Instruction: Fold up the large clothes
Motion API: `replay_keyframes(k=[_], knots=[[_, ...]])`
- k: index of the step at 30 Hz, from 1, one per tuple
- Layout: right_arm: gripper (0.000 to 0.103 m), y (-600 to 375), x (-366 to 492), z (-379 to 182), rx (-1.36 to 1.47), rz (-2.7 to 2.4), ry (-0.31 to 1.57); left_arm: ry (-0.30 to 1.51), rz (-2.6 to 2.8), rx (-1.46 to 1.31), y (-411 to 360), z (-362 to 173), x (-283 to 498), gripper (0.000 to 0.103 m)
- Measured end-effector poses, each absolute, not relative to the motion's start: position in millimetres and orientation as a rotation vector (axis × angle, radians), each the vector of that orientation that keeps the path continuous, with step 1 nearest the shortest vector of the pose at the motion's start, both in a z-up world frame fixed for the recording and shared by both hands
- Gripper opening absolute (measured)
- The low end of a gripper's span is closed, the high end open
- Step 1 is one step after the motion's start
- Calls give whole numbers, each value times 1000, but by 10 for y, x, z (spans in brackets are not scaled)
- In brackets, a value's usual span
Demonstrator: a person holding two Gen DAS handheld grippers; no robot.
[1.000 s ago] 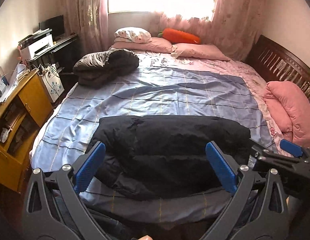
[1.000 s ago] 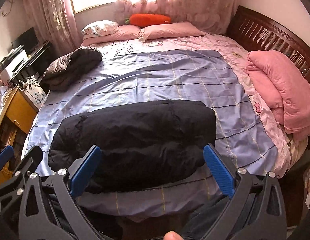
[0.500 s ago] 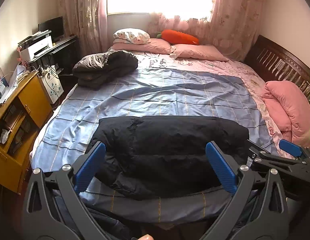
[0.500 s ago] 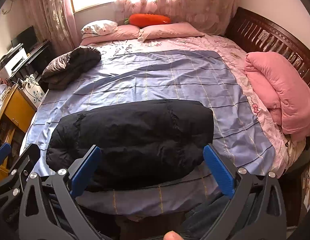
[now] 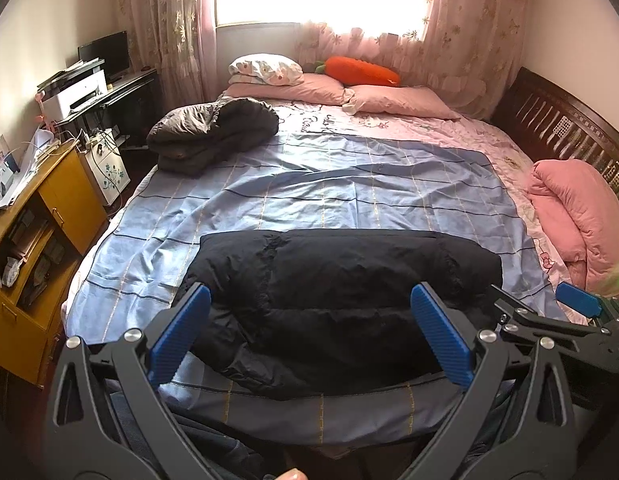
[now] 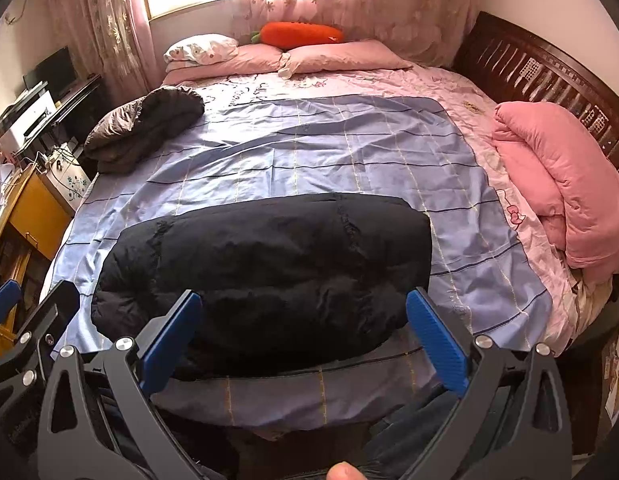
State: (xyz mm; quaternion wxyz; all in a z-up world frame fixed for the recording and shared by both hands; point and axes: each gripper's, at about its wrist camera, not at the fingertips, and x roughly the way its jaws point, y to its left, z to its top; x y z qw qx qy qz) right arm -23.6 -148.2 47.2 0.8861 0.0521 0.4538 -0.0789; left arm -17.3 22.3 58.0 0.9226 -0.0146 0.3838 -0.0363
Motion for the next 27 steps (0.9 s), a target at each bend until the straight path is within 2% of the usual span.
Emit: replay_keyframes(k=[27], knots=[[102, -1474, -237, 388, 120, -159, 955, 799, -78, -24, 307, 491, -137, 101]])
